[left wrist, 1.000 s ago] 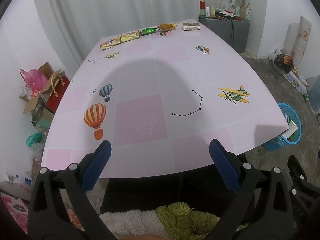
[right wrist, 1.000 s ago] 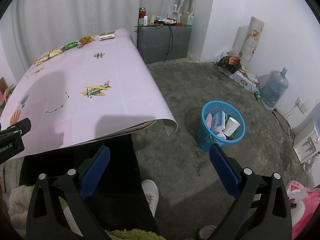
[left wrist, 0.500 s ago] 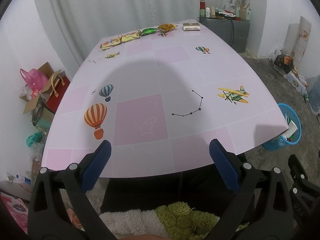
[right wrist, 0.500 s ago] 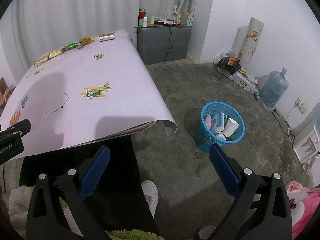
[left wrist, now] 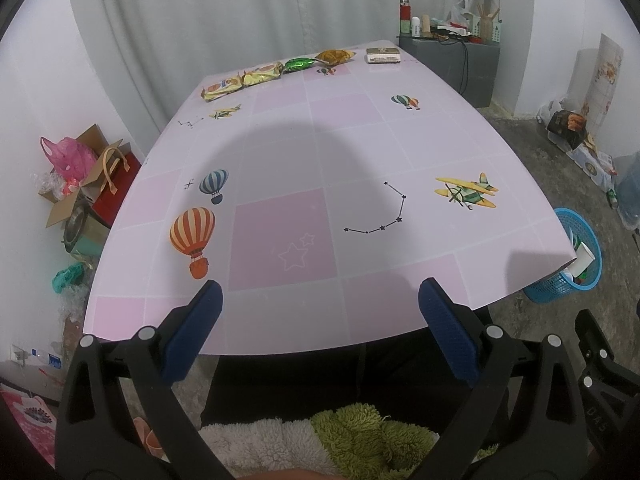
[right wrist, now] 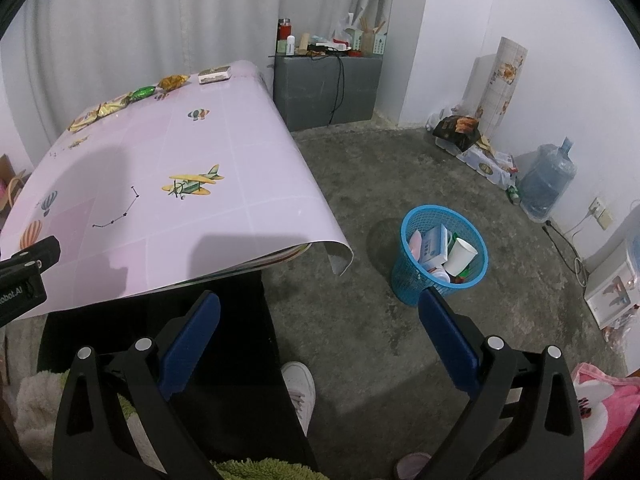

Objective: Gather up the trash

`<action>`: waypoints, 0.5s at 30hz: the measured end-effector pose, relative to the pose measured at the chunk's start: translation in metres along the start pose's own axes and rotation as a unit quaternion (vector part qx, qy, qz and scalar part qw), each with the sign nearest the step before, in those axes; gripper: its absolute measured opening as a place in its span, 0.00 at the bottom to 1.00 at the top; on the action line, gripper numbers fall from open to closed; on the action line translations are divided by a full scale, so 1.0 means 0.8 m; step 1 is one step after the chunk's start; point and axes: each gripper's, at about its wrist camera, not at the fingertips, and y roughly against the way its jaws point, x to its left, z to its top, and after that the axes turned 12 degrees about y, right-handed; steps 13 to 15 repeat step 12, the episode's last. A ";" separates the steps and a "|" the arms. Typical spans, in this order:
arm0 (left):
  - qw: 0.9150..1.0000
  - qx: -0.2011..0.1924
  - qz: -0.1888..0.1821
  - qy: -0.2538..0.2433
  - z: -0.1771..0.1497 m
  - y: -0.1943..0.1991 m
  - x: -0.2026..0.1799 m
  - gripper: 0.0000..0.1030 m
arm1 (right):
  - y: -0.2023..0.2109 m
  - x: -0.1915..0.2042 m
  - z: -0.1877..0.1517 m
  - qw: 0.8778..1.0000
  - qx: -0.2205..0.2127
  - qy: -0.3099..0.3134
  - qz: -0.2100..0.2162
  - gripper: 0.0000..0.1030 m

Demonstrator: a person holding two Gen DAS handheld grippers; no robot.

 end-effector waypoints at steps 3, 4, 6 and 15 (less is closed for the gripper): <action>1.000 -0.001 0.000 0.001 -0.001 0.001 0.000 0.92 | 0.000 -0.001 0.000 1.000 0.000 0.000 0.000 0.94; 1.000 -0.001 0.000 0.000 0.000 0.001 0.000 0.91 | 0.000 -0.001 0.000 1.000 -0.001 0.000 0.001 0.94; 1.000 -0.002 0.000 0.000 0.000 0.002 0.000 0.92 | 0.001 0.000 0.000 1.000 -0.001 0.000 -0.001 0.94; 1.000 0.000 0.000 -0.001 0.001 0.005 -0.001 0.92 | 0.002 -0.001 0.000 1.000 0.000 0.000 0.000 0.94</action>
